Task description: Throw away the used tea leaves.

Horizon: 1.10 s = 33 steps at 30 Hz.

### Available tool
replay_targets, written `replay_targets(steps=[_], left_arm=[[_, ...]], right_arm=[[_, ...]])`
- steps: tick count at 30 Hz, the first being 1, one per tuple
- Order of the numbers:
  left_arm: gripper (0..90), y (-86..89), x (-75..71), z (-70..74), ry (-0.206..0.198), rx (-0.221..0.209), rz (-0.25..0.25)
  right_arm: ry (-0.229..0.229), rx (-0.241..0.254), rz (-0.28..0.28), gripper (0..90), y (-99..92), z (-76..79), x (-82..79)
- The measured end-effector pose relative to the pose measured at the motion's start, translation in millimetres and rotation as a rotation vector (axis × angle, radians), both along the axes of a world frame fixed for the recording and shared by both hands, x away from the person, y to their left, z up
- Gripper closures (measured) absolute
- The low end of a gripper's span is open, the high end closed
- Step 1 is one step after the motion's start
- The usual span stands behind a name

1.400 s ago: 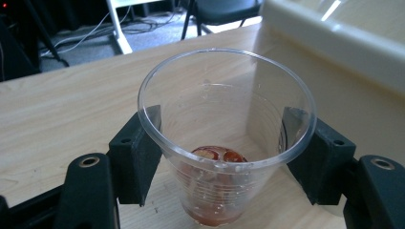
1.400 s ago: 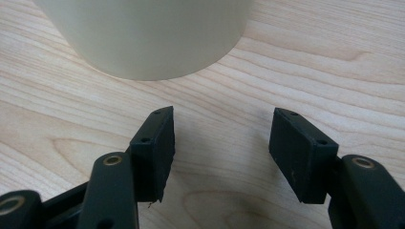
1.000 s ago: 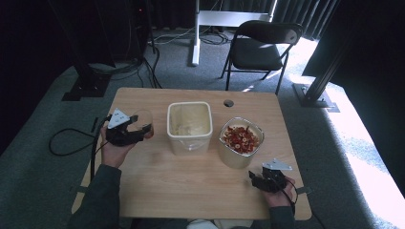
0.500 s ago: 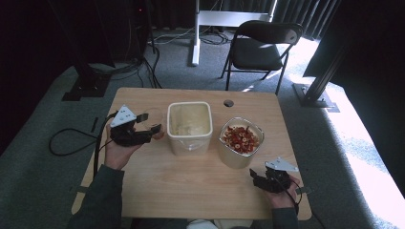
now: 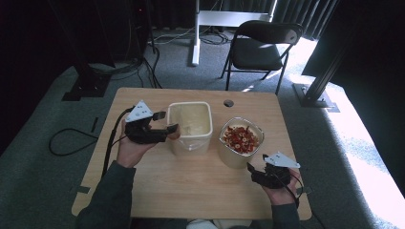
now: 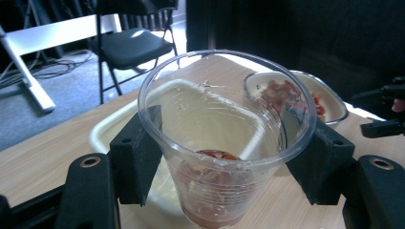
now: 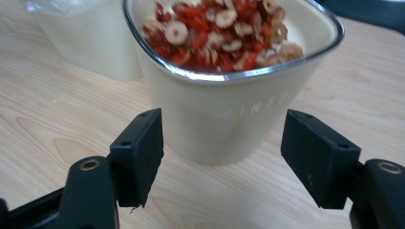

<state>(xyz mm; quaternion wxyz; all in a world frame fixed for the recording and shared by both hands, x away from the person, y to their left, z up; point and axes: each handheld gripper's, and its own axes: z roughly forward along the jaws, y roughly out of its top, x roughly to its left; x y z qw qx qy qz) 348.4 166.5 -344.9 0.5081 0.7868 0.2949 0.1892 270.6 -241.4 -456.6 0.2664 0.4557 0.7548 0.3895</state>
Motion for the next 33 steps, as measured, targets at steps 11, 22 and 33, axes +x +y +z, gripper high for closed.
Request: replay_targets(steps=[11, 22, 33], left_arm=[[33.4, -48.4, 3.1, 14.6, -0.005, 0.006, -0.098], [33.5, -92.7, 10.3, 12.6, 0.019, -0.009, -0.183], [33.5, -120.9, 11.1, 6.5, 0.032, -0.011, -0.238]], right_arm=[[-0.055, 0.008, 0.055, 30.9, 12.6, 20.6, 0.8], [-0.102, 0.045, 0.151, 33.0, 41.6, 36.2, 17.1], [-0.139, 0.13, 0.237, 32.2, 69.4, 40.5, 37.0]])
